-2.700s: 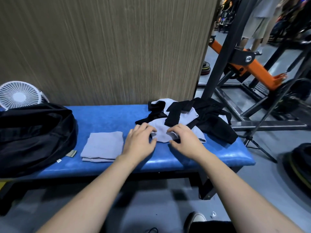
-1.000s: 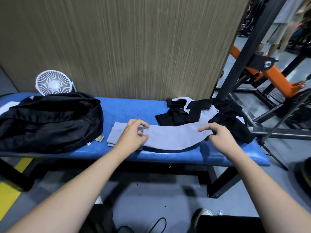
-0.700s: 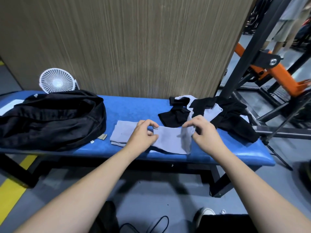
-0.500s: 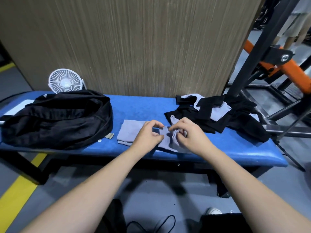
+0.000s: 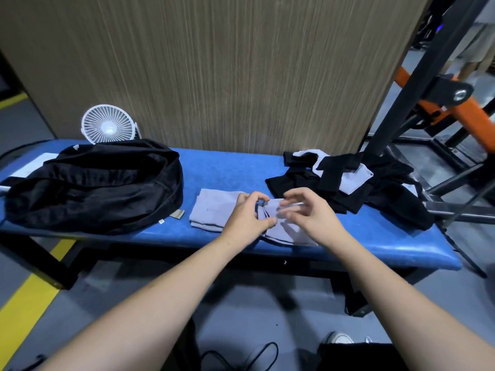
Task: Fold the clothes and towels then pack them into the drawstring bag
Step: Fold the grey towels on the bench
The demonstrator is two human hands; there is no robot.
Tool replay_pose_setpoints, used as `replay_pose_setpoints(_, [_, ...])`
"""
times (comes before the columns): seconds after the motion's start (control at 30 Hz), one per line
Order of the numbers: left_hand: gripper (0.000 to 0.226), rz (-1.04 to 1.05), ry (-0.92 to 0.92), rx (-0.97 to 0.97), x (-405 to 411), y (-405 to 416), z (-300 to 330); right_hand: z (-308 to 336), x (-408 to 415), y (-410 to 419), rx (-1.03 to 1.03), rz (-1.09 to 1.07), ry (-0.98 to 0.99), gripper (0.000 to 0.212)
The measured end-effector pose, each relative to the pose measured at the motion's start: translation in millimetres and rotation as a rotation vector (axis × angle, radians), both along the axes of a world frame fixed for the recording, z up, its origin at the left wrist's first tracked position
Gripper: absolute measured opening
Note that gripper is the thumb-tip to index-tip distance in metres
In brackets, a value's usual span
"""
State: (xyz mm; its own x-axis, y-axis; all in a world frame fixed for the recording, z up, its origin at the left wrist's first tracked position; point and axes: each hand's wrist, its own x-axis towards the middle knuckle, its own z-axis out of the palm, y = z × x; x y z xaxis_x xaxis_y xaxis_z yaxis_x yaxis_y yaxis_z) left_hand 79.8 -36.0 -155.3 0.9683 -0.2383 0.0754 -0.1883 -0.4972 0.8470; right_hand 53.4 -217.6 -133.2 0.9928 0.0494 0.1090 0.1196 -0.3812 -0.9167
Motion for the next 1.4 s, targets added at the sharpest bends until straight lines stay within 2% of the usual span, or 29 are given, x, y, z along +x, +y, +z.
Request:
replay_pose_setpoints(0.07, [0.039, 0.036, -0.023, 0.072, -2, -7, 1, 1, 1, -15, -0.275, -0.202, -0.098, 0.029])
replay_pose_setpoints(0.13, [0.044, 0.087, -0.008, 0.129, -3, -15, 3, -1, 2, -30, -0.530, -0.287, -0.043, 0.024])
replay_pose_setpoints(0.2, [0.047, 0.123, 0.031, 0.148, -4, -21, 4, -3, 0, -40, -0.588, -0.251, 0.131, 0.034])
replay_pose_setpoints(0.27, [0.046, 0.114, 0.045, 0.142, -4, -24, 4, -6, -3, -41, -0.566, -0.175, 0.188, 0.046])
replay_pose_setpoints(0.4, [0.054, 0.059, 0.025, -0.004, -3, -27, 5, 1, -8, -35, -0.297, -0.090, 0.146, 0.054])
replay_pose_setpoints(0.5, [0.055, 0.020, -0.008, -0.165, 0, -26, 11, 1, -6, -32, -0.147, -0.103, 0.154, 0.057])
replay_pose_setpoints(0.6, [0.054, 0.007, -0.049, -0.283, 4, -18, 22, 3, 0, -27, 0.253, -0.168, 0.226, 0.066])
replay_pose_setpoints(0.67, [0.055, 0.003, -0.061, -0.341, 7, -9, 28, 7, 4, -23, 0.516, -0.128, 0.270, 0.067])
replay_pose_setpoints(0.73, [0.056, 0.027, -0.079, -0.358, 10, 3, 31, 9, 9, -16, 0.562, -0.052, 0.276, 0.066])
replay_pose_setpoints(1.07, [0.046, 0.222, -0.179, -0.230, 17, 79, 27, 2, 34, 56, 0.276, -0.016, 0.025, 0.041])
replay_pose_setpoints(1.17, [0.043, 0.283, -0.197, -0.149, 21, 98, 22, -4, 44, 78, 0.159, -0.030, -0.015, 0.027])
replay_pose_setpoints(1.27, [0.036, 0.280, -0.172, -0.024, 24, 114, 13, -16, 49, 91, -0.016, -0.030, -0.013, 0.018])
replay_pose_setpoints(1.4, [0.027, 0.243, -0.123, 0.138, 25, 122, 0, -27, 48, 99, -0.334, -0.011, 0.034, 0.023])
